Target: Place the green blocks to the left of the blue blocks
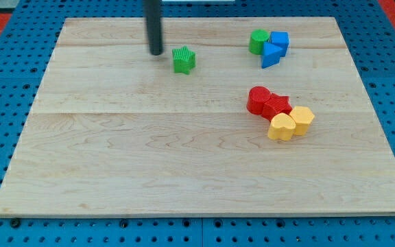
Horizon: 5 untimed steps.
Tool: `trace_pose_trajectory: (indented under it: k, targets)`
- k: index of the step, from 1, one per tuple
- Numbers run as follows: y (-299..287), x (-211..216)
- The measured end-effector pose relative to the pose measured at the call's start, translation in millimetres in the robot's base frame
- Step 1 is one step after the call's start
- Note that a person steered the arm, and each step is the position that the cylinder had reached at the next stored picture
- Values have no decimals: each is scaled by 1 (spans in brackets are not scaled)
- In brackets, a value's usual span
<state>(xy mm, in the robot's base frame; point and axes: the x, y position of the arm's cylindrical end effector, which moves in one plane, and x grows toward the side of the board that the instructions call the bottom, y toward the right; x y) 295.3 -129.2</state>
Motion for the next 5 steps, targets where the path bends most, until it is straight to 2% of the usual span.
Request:
trace_pose_trajectory:
  k: [1, 2, 3, 5]
  targets:
    - [-19, 25]
    - [36, 28]
    - [134, 28]
    - [149, 28]
